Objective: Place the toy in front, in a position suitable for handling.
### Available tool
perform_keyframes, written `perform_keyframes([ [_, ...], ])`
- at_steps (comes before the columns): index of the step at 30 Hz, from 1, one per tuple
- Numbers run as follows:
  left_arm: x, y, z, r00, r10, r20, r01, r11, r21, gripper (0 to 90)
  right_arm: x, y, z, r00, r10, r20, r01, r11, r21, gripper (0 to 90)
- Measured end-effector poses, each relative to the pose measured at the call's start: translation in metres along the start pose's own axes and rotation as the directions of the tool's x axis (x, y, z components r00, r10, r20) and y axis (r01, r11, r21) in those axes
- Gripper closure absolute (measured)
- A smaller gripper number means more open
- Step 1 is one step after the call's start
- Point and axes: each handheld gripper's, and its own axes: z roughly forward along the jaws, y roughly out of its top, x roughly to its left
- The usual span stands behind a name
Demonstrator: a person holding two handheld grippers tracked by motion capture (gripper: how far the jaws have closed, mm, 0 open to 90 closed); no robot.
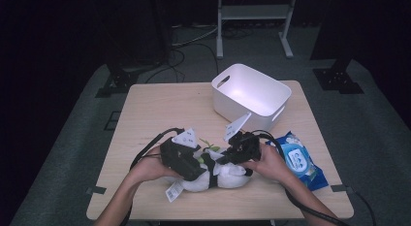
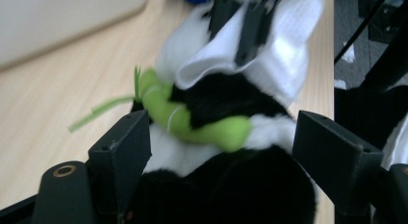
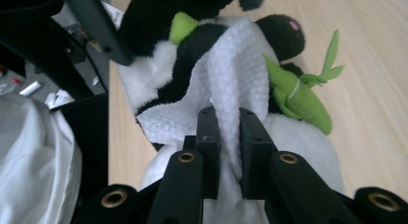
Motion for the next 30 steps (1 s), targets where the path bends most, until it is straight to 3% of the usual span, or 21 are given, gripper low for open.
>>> perform_keyframes([
  [2, 0.001, -0.003, 0.006, 0.9989, -0.03, 0.036, 0.029, 0.9996, 0.005, 19.4, 0.004, 0.003, -0.001, 0.9999, -0.015, -0.006, 0.015, 1.0, 0.002, 80.6],
  [6, -0.003, -0.007, 0.014, 0.9963, -0.029, 0.081, 0.027, 0.9995, 0.019, 19.7, 0.011, 0.011, 0.0, 0.9991, -0.041, 0.009, 0.042, 0.999, -0.018, 80.6],
  [10, -0.005, -0.011, 0.013, 0.9972, -0.033, 0.068, 0.032, 0.9994, 0.015, 21.6, 0.012, 0.012, 0.005, 0.998, -0.064, 0.001, 0.064, 0.998, 0.006, 80.6],
  [15, -0.009, -0.013, 0.014, 0.9983, -0.019, 0.054, 0.019, 0.9998, 0.005, 22.0, 0.009, 0.0, -0.006, 0.9995, -0.031, -0.008, 0.031, 0.999, -0.006, 80.4],
  [20, -0.01, -0.015, 0.015, 0.9985, -0.02, 0.051, 0.02, 0.9998, 0.002, 22.5, 0.006, -0.019, -0.023, 0.9999, -0.002, 0.012, 0.002, 1.0, -0.023, 80.3],
  [24, -0.012, -0.012, 0.018, 0.9997, 0.0, 0.024, -0.001, 0.9999, 0.011, 22.5, 0.004, -0.033, -0.029, 0.9996, 0.024, 0.014, -0.024, 1.0, -0.02, 80.3],
  [27, -0.013, -0.01, 0.02, 0.9998, 0.018, -0.013, -0.017, 0.9995, 0.025, 22.5, 0.003, -0.035, -0.027, 0.9994, 0.029, 0.016, -0.029, 0.999, -0.034, 80.4],
  [30, -0.011, -0.009, 0.02, 0.9998, 0.017, -0.013, -0.017, 0.9995, 0.026, 23.0, 0.0, -0.031, -0.026, 0.9994, 0.032, 0.016, -0.032, 0.999, -0.043, 80.4],
])
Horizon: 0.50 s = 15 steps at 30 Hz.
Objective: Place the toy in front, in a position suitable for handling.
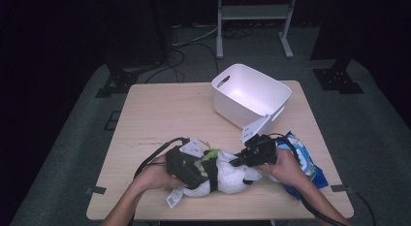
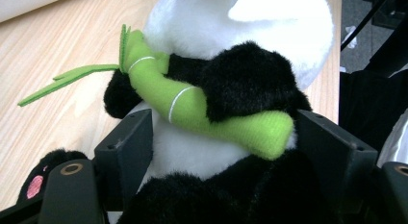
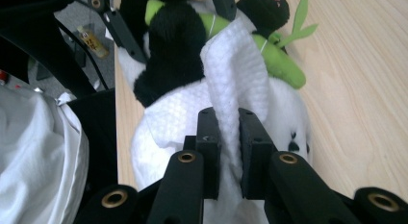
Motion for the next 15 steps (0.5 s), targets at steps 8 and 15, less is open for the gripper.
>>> perform_keyframes([
  [8, 0.005, -0.001, -0.002, 0.9962, -0.058, 0.066, 0.059, 0.9981, -0.018, 19.4, 0.005, 0.016, 0.013, 0.9996, -0.017, -0.023, 0.017, 1.0, 0.007, 80.1],
  [15, 0.003, 0.011, -0.001, 0.9984, -0.037, 0.044, 0.036, 0.9993, 0.007, 16.8, 0.0, 0.018, 0.016, 0.9997, -0.007, -0.024, 0.007, 1.0, 0.003, 80.2],
])
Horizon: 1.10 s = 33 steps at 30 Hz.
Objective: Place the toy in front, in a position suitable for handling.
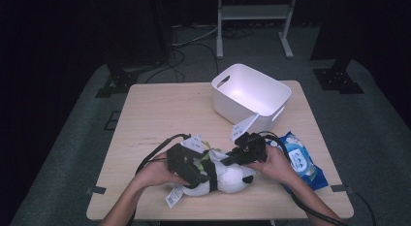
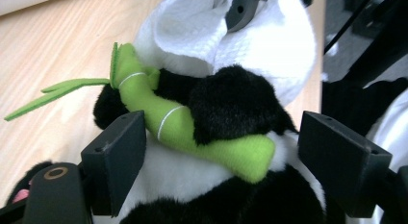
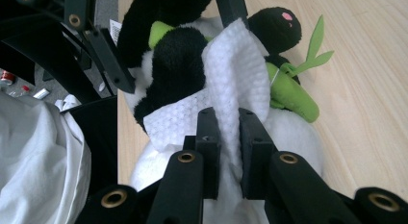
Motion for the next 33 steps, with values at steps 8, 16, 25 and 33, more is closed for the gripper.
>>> perform_keyframes([
  [8, 0.007, 0.008, -0.003, 0.9998, -0.016, 0.008, 0.017, 0.9993, -0.034, 35.0, -0.003, -0.004, -0.005, 0.9998, 0.005, -0.018, -0.006, 1.0, -0.021, 80.2],
  [16, 0.005, 0.012, -0.011, 0.9916, 0.105, -0.075, -0.109, 0.993, -0.046, 61.7, -0.008, 0.001, -0.007, 0.9999, 0.013, 0.006, -0.013, 1.0, -0.024, 80.0],
  [25, 0.019, 0.022, -0.014, 0.9926, 0.116, -0.035, -0.118, 0.9921, -0.043, 71.5, -0.019, 0.009, -0.011, 0.9991, 0.035, 0.025, -0.035, 0.999, -0.019, 80.0],
  [33, 0.026, 0.009, -0.012, 0.9932, -0.109, 0.041, 0.109, 0.9941, -0.001, 25.5, -0.016, 0.005, -0.004, 0.9991, 0.041, -0.008, -0.041, 0.999, 0.012, 80.2],
])
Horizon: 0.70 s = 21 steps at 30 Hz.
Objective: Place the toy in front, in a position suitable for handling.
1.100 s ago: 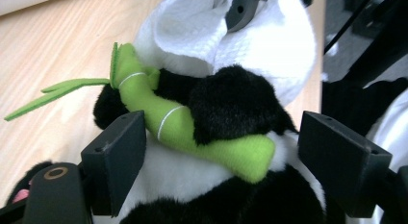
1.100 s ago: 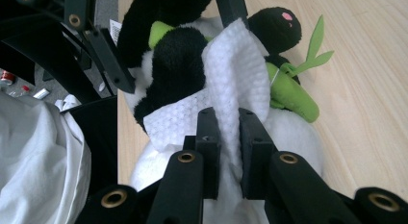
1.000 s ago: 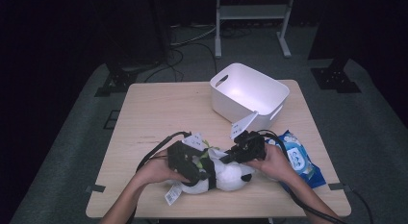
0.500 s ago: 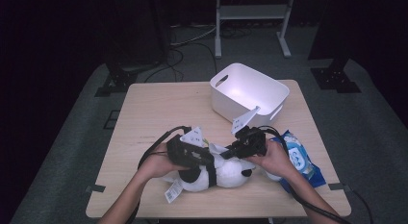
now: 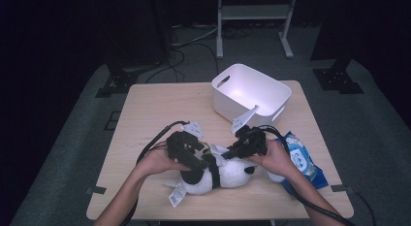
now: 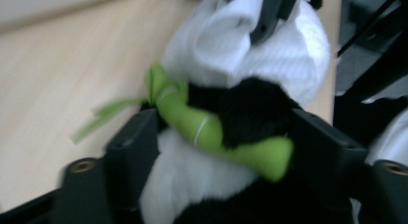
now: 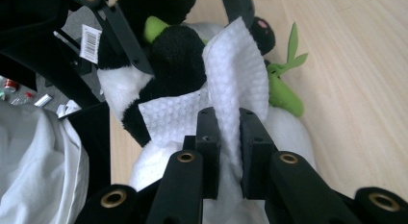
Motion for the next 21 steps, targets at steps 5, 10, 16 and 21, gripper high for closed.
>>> perform_keyframes([
  [5, -0.003, -0.018, 0.004, 0.9941, -0.061, 0.089, 0.06, 0.9979, 0.024, 11.7, 0.004, -0.002, 0.001, 1.0, 0.003, -0.004, -0.003, 1.0, 0.015, 80.2],
  [10, -0.018, -0.022, 0.014, 0.999, 0.004, 0.045, -0.006, 0.9989, 0.046, 2.6, 0.006, 0.004, 0.002, 0.9998, -0.019, 0.005, 0.019, 1.0, 0.01, 79.9],
  [16, -0.028, -0.022, 0.026, 0.9949, 0.087, -0.05, -0.083, 0.9925, 0.09, 4.8, 0.004, 0.004, 0.008, 0.9999, -0.011, -0.004, 0.011, 1.0, 0.006, 79.8],
  [21, -0.026, -0.023, 0.018, 0.9912, 0.121, -0.055, -0.118, 0.9916, 0.053, 31.4, 0.003, 0.002, 0.007, 1.0, -0.003, 0.001, 0.003, 1.0, -0.005, 79.5],
])
